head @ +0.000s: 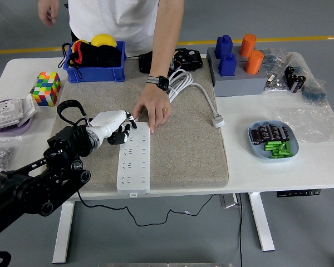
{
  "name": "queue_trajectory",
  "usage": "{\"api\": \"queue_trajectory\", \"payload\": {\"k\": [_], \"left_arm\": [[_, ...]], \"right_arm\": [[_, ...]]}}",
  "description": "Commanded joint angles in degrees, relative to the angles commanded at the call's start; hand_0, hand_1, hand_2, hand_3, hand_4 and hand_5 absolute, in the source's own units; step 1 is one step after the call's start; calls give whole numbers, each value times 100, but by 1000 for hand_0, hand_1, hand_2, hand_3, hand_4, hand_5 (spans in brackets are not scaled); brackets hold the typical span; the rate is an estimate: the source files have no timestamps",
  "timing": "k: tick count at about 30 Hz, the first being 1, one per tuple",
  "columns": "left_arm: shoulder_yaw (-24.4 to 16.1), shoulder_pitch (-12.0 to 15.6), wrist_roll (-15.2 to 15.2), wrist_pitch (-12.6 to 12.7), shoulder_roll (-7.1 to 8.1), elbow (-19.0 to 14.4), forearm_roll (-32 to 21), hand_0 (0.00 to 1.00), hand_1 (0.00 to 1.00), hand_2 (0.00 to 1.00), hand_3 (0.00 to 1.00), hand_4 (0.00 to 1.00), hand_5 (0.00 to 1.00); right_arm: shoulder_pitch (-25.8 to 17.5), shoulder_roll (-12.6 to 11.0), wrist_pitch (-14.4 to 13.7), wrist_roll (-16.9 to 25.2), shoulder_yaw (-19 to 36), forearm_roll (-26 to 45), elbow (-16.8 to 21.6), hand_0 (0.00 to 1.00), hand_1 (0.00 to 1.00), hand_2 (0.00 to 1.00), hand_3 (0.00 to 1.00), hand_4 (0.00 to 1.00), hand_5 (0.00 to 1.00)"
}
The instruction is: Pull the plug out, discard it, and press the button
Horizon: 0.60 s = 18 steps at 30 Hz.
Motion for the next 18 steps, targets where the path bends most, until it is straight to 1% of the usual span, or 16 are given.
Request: {"api": "queue_trajectory", "payload": {"k": [6, 18], "left_arm": [[57, -1, -4, 10, -9, 67, -17, 21, 18, 130, 623, 79, 2], [112, 5, -4, 3, -9, 82, -74, 21, 18, 130, 623, 79, 2]], "right_arm": [[2, 6, -1, 2, 7, 4, -3, 726, 674, 659, 634, 739, 592], [1, 7, -8, 9, 3, 2, -3, 725, 674, 659, 634, 739, 591]]}}
